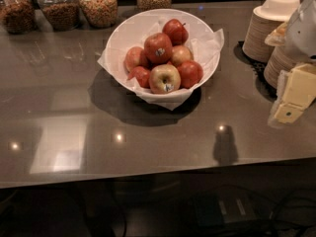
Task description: Pick apple from white bowl
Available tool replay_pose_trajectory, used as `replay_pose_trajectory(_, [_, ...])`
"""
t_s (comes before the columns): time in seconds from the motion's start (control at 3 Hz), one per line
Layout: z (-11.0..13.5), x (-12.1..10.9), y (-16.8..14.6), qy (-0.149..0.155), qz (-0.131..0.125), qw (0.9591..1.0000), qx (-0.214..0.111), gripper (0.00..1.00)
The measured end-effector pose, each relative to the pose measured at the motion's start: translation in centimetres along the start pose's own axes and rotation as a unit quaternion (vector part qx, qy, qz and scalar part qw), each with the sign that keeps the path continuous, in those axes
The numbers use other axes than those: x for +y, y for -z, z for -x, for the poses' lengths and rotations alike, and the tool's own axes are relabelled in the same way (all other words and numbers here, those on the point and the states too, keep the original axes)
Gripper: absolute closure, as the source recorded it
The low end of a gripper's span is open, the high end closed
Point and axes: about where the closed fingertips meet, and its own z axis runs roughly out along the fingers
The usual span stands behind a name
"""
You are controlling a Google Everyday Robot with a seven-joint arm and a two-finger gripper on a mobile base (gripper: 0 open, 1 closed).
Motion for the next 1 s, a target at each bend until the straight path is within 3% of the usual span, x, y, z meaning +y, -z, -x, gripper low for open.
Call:
replay_pose_trajectory(0.33, [0.0, 0.0, 0.0, 0.000, 0.000, 1.0000, 0.000, 0.00])
replay_pose_trajectory(0.67, [2.2, -2.3, -0.9, 0.002, -0.010, 0.9987, -0.049, 0.00])
replay_pose_trajectory(1.0, [4.8, -4.9, -2.3, 0.002, -0.017, 0.9941, -0.107, 0.00])
